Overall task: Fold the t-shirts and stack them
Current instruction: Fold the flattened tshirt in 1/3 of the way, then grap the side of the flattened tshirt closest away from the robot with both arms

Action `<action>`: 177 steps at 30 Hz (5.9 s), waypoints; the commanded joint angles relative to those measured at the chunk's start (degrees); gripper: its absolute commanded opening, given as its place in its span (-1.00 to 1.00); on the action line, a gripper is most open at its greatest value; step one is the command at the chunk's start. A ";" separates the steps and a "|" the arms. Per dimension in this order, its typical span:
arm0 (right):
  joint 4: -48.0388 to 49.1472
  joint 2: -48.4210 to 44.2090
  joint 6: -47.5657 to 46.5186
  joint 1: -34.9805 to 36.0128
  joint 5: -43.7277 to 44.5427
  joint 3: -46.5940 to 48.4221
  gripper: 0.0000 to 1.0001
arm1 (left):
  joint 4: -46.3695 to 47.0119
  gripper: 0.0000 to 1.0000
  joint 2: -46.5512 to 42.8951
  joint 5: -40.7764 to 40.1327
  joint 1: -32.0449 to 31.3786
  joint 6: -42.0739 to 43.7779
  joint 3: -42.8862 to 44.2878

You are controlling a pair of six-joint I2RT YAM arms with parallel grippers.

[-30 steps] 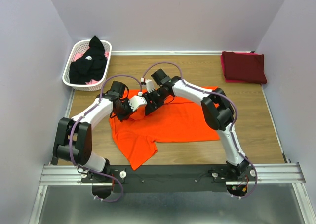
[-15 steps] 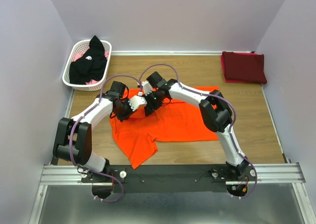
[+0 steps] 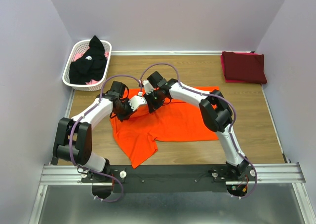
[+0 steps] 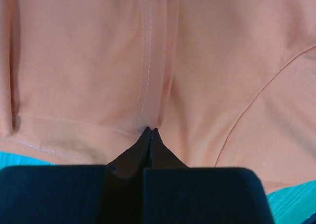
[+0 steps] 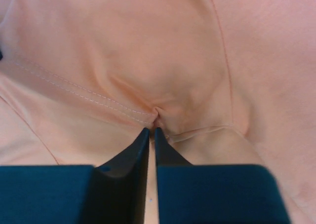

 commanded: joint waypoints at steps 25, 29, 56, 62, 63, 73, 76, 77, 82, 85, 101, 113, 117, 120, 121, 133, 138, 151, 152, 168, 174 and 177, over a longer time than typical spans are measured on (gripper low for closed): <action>-1.64 -7.08 0.04 -0.94 1.76 -2.49 -0.77 | -6.77 -1.00 -5.49 5.15 0.75 -0.66 5.93; -2.08 -6.64 1.44 -2.17 0.09 -2.93 -0.68 | -7.30 -1.00 -5.32 5.41 0.75 -0.49 6.46; -3.57 -9.18 0.92 -4.98 -2.47 -3.20 -0.99 | -11.44 -0.92 -5.14 6.82 -1.45 0.30 5.41; -5.42 -13.05 0.22 -11.64 -4.31 -4.69 -0.85 | -8.54 -0.22 -5.05 4.09 -1.80 0.75 3.20; -5.68 -13.66 0.04 -12.80 -4.49 -5.04 -0.81 | -8.19 -0.16 -5.23 4.70 -2.06 0.48 3.91; -8.59 -18.77 -7.86 -30.64 -3.44 -13.48 -0.49 | 4.64 -0.05 0.91 2.60 -3.12 -11.89 11.29; -8.59 -17.19 -11.02 -33.63 -0.37 -14.53 -0.49 | 9.30 -0.06 5.57 0.05 -2.16 -14.54 11.47; -8.59 -16.66 -11.73 -34.33 0.43 -14.54 -0.49 | 9.74 -0.06 8.28 -0.30 -1.54 -15.42 11.82; -8.59 -11.57 -14.81 -37.77 2.46 -12.87 -0.49 | 11.59 -0.08 16.03 0.14 5.12 -17.62 14.63; -8.41 -8.40 -15.60 -38.82 3.86 -11.20 -0.49 | 11.59 -0.09 20.25 -1.26 6.98 -17.45 17.27; -10.34 -0.28 -15.07 -40.23 3.43 7.44 0.42 | 5.28 0.02 29.95 2.41 9.27 -13.96 37.56; -25.71 -25.43 -37.91 -40.14 -5.02 -9.86 0.91 | -11.43 0.43 0.86 12.70 9.45 8.29 18.88; -26.70 -30.89 -44.42 -40.05 0.50 -21.37 0.68 | -12.41 0.34 -5.83 11.04 8.40 11.99 6.74; -25.12 -34.75 -47.07 -39.70 2.36 -28.93 0.46 | -10.31 0.21 -9.18 7.00 7.25 12.96 0.60; -24.15 -35.55 -47.50 -39.27 3.93 -30.86 0.42 | -9.77 0.19 -9.79 4.99 5.95 13.05 -0.65; -16.15 -39.33 -51.28 -37.42 10.72 -44.85 0.11 | -5.28 0.13 -9.98 0.14 0.31 10.76 -5.23; -13.34 -41.09 -53.31 -37.42 13.96 -48.98 0.09 | -5.11 0.13 -9.01 0.23 0.04 10.59 -4.53; -8.33 -40.30 -55.24 -37.42 17.74 -53.11 -0.05 | -3.61 0.12 -8.92 -2.14 -0.04 10.76 -8.12; -8.24 -40.56 -55.68 -37.42 17.84 -53.38 -0.06 | -3.44 0.12 -8.83 -2.23 -0.04 10.85 -8.39; -6.57 -40.30 -53.75 -36.89 18.28 -53.82 -0.71 | 1.66 0.08 -5.94 -6.01 -0.57 12.52 -13.75; -6.65 -40.56 -53.31 -36.63 18.28 -53.65 -0.99 | 3.68 -0.17 -3.74 -9.26 -1.19 12.70 -15.77; -7.35 -41.35 -53.31 -36.63 18.28 -53.47 -0.99 | 2.72 -0.62 -4.52 -9.18 -1.19 13.31 -14.90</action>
